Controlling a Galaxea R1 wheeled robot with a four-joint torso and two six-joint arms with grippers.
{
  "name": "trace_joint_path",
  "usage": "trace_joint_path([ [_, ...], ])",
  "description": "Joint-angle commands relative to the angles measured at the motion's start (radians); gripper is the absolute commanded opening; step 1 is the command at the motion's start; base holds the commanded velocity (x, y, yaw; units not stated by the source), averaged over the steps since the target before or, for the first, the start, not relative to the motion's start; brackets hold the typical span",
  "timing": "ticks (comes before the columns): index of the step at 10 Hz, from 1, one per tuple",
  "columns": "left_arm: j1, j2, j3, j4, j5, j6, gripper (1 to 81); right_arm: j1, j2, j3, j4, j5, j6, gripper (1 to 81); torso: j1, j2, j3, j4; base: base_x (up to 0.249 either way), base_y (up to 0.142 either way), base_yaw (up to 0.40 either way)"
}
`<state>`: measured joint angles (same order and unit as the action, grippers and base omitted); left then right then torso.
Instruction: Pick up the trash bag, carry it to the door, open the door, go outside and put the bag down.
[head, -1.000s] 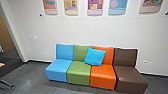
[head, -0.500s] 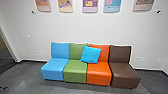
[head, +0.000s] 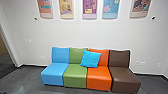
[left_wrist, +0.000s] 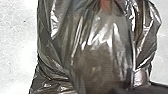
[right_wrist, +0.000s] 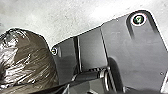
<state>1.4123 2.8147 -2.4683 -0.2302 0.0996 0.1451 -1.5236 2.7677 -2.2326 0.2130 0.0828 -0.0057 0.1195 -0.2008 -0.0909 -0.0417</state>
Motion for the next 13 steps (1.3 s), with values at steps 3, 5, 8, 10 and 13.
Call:
trace_joint_path([
  [3, -0.055, -0.009, 0.002, 0.006, 0.071, 0.004, 1.0, 0.041, -0.006, 0.004, -0.007, -0.061, 0.000, 81.1, -0.071, 0.108, 0.009, 0.000, 0.000, 0.000, 0.000],
  [5, -0.054, -0.003, -0.011, 0.006, 0.071, 0.004, 1.0, 0.041, -0.003, -0.001, -0.007, -0.061, 0.000, 81.1, -0.104, 0.161, 0.014, 0.000, 0.000, 0.000, 0.000],
  [8, -0.055, -0.001, -0.014, 0.006, 0.071, 0.004, 1.0, 0.041, -0.001, -0.001, -0.009, -0.061, 0.000, 81.1, -0.095, 0.154, 0.062, 0.000, 0.000, 0.000, 0.000],
  [10, -0.055, 0.014, -0.035, 0.003, 0.069, 0.002, 1.0, 0.042, 0.002, -0.008, -0.009, -0.061, 0.000, 81.1, -0.103, 0.170, 0.122, 0.000, 0.000, 0.000, 0.000],
  [13, -0.055, 0.075, -0.144, 0.006, 0.072, 0.004, 1.0, 0.041, 0.005, -0.008, -0.012, -0.061, 0.000, 81.1, -0.106, 0.174, 0.123, 0.000, 0.000, 0.000, 0.000],
])
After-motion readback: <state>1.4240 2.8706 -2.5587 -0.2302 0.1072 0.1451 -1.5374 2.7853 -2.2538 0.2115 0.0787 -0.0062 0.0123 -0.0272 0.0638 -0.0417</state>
